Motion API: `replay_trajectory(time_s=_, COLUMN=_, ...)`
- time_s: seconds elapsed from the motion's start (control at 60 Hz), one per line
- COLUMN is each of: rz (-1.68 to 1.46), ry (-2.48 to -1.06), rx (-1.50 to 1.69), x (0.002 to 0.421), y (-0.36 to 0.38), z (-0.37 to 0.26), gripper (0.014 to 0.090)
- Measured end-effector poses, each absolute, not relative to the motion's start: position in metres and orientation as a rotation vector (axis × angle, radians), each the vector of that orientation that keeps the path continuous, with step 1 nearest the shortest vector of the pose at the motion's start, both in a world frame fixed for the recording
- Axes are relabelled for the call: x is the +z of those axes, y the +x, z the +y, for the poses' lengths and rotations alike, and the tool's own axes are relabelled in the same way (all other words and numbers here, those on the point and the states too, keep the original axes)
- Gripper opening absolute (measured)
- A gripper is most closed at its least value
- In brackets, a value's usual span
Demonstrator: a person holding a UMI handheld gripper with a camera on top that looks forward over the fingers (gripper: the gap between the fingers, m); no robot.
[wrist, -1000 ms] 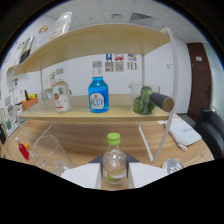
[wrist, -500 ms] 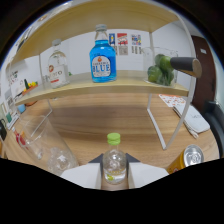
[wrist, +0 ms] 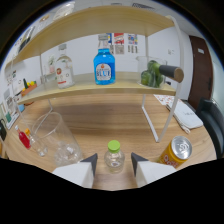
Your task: Make me a cup of Vodka Sunrise.
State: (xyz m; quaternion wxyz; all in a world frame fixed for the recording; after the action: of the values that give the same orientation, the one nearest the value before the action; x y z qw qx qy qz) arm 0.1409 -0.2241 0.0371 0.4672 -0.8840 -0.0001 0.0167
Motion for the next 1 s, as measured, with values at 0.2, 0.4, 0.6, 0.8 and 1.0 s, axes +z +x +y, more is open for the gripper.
replay_trajectory(time_s=0.2, rz=0.064, ry=-2.147, rx=-0.020, x=0.097, y=0.140, z=-0.263, gripper=0.0852)
replay_trajectory(time_s=0.4, rz=0.092, ry=-2.178, rx=-0.058, x=0.131, y=0.119, z=-0.308, gripper=0.0851)
replay_trajectory(time_s=0.6, rz=0.093, ry=-2.209, rx=-0.079, x=0.142, y=0.090, z=-0.336, gripper=0.0860)
replay_trajectory(time_s=0.8, rz=0.104, ry=-2.223, rx=-0.074, x=0.143, y=0.068, z=-0.346, gripper=0.0858)
replay_trajectory(time_s=1.0, rz=0.104, ry=-2.230, rx=-0.073, x=0.143, y=0.055, z=-0.347, gripper=0.0860)
